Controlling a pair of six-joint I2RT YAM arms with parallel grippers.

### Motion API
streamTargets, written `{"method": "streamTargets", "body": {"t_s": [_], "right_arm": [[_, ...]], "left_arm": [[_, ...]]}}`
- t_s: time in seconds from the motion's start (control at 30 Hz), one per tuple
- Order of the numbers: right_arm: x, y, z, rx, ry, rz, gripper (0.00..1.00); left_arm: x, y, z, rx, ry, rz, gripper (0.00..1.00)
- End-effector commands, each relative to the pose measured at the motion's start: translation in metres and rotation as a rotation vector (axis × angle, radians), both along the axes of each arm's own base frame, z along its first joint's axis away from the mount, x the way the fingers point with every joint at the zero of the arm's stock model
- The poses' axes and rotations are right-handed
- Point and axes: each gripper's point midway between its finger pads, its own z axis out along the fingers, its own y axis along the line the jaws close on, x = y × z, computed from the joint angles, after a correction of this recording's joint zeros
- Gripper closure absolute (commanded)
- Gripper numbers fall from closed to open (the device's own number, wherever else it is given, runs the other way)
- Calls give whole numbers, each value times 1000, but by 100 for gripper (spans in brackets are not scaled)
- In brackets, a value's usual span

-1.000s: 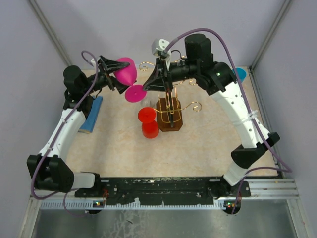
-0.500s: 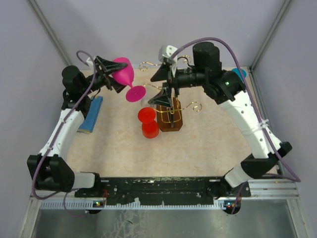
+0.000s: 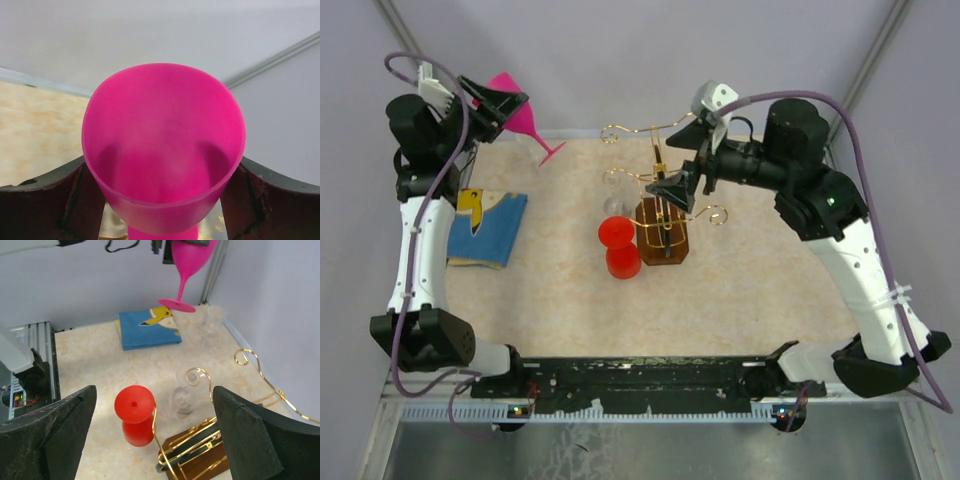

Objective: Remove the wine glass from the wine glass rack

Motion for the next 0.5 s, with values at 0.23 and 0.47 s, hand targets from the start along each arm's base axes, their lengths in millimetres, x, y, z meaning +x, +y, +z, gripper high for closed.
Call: {"method": "streamTargets", "body": {"t_s": [0.23,0.47], "right_arm": [[97,44,-26,62,367,-168,11],[105,54,-21,120,381,-138,10]], "left_arm": [[2,33,-99,639,-250,316,26],[21,52,-169,819,-190,449,26]]}}
